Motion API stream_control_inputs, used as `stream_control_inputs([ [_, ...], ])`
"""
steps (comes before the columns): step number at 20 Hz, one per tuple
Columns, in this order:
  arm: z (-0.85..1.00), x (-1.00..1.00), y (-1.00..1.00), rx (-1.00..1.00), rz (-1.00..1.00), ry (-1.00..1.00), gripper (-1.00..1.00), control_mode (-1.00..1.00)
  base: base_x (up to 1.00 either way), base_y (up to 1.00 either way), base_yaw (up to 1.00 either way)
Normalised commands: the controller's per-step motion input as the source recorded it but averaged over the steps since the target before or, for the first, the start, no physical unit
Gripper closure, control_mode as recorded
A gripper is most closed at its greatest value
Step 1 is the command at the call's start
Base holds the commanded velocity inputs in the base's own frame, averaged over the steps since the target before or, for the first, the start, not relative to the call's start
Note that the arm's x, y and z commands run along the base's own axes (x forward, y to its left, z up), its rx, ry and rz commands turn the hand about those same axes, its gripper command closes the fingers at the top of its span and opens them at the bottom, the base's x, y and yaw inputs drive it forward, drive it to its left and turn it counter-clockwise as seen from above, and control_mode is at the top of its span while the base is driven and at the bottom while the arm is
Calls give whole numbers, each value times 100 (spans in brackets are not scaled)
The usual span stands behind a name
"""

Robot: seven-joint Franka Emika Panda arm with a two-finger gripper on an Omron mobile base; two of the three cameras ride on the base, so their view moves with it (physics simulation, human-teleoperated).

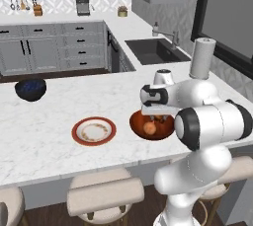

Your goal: Pick the chicken drumstick and onion from their plates and place them in the bowl. Then put the bowl in the fridge.

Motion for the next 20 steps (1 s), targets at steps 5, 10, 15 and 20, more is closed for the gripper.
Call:
stream_control_inputs([
  [5,0,0,0,0,0,0,-100,-100,0,0,0],
  [10,5,0,0,0,0,0,-100,-100,0,0,0],
  [15,45,-20,-13,1,-1,0,-100,-100,0,0,0],
  [20,31,-39,-75,19,-17,3,-100,-100,0,0,0],
])
